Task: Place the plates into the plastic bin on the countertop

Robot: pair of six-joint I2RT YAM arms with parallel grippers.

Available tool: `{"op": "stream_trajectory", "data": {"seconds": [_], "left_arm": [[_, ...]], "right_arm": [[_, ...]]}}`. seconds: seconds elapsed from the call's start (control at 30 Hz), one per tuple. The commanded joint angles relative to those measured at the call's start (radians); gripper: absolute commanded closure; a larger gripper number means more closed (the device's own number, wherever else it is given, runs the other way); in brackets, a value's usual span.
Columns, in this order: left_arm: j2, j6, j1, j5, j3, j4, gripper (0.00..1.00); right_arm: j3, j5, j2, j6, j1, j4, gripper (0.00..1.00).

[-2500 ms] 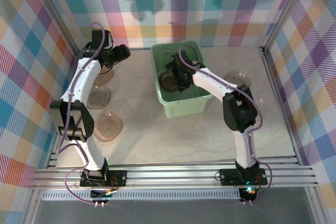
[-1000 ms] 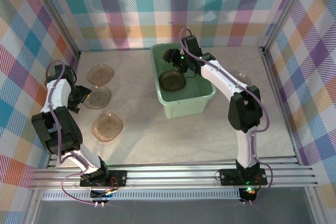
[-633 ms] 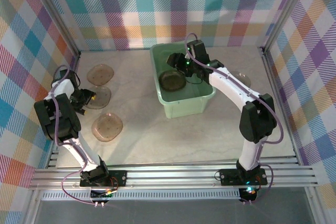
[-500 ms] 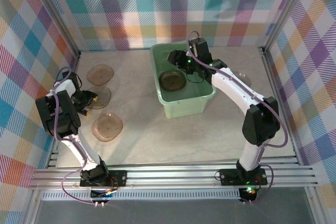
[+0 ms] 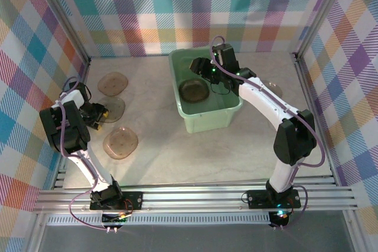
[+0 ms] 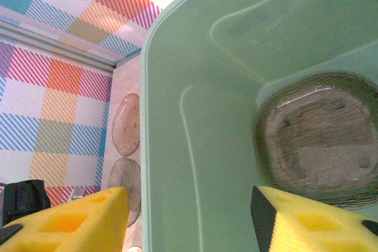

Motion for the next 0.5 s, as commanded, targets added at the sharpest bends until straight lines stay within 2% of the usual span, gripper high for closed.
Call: {"op": "stream_trajectory", "data": {"seconds": [0.0, 0.17, 0.33, 0.47], "left_arm": [[0.033, 0.013, 0.003, 0.052, -0.001, 0.067, 0.5], [0.041, 0.022, 0.003, 0.059, 0.0, 0.066, 0.58], [0.033, 0.025, 0.003, 0.068, -0.01, 0.073, 0.61], [0.033, 0.028, 0.003, 0.075, -0.013, 0.075, 0.66]], "right_arm": [[0.038, -0.018, 0.018, -0.011, 0.005, -0.008, 0.43], [0.037, -0.024, 0.018, 0.0, 0.006, -0.015, 0.44], [0.029, -0.019, 0.01, 0.008, 0.01, -0.023, 0.44], [0.025, -0.012, 0.006, 0.012, 0.018, -0.029, 0.44]]}}
